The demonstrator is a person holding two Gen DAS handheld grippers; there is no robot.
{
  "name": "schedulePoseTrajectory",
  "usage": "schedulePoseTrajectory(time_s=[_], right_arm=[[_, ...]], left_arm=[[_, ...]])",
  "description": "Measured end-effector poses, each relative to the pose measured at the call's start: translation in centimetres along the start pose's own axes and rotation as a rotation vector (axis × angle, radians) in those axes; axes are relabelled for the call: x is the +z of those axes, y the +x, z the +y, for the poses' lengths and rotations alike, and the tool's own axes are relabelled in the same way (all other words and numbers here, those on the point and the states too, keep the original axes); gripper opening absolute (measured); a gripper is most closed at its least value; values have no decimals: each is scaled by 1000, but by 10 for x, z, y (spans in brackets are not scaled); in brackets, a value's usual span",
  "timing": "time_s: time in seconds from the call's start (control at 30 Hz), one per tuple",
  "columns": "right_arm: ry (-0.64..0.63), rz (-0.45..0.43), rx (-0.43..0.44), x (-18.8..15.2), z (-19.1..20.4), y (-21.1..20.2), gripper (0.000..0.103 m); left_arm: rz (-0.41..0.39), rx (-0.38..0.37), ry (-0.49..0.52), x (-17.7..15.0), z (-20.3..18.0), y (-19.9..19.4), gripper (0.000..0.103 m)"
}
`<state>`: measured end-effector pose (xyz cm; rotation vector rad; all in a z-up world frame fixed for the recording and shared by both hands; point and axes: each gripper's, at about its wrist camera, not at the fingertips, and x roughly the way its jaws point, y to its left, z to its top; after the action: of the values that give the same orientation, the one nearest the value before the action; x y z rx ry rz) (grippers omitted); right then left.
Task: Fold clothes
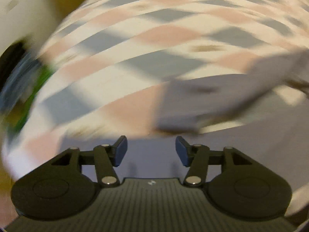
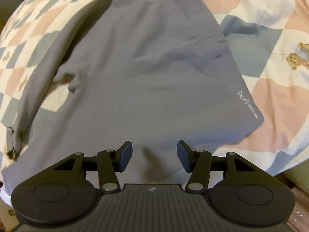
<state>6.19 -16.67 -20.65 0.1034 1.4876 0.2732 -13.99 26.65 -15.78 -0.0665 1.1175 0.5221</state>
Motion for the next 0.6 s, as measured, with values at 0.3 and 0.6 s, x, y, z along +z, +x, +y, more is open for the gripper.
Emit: schedulePoseTrajectory(time_s=[0.3,0.6], right_arm=[[17,-27,49,21,1,-1,64],[86,-63,52,40,15,5,64]], left_arm=[[39,-20,288,28,-47,66,4],[-286,29,-22,140,72,40,2]])
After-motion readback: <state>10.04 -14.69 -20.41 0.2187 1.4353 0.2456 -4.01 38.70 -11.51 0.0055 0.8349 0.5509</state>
